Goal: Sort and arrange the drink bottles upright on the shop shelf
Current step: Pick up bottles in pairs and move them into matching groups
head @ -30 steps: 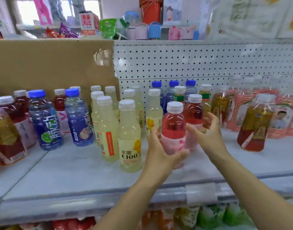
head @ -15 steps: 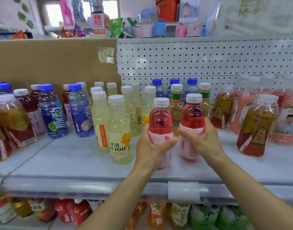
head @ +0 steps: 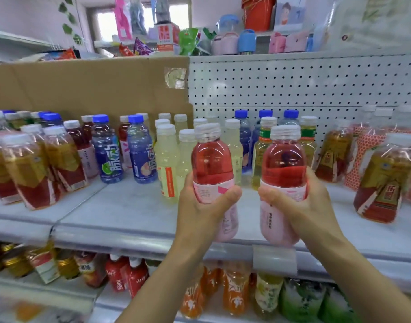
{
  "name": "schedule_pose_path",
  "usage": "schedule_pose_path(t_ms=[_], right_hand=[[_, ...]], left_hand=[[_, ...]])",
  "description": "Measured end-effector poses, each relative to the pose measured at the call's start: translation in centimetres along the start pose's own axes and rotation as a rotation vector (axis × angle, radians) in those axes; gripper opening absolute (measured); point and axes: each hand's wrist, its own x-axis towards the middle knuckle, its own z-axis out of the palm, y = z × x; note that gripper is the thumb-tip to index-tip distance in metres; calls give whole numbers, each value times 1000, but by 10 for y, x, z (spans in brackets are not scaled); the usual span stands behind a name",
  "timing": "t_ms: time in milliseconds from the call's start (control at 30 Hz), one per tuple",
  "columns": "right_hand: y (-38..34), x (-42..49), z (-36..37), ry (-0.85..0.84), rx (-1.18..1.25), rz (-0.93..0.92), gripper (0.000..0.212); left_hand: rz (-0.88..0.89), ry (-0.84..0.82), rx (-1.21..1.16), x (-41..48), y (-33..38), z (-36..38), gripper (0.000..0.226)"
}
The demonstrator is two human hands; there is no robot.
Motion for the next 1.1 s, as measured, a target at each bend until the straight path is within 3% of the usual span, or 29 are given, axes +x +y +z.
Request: schedule_pose_path(t_ms=[267,533,767,1100], right_hand=[[-28,-35,88,-62,49,-36,53],[-60,-78,217,-103,98,-12,55],[-80,-114,319,-54,105,-3,61],[-93,-123,433,-83,147,22,54]], left_hand=[[-6,42,-9,-23,16,-93,58],[-29,42,82,-46,27,-237,41],[-66,69,96,-60,33,-353,46],[-111,128,98,-53,30,-474,61]])
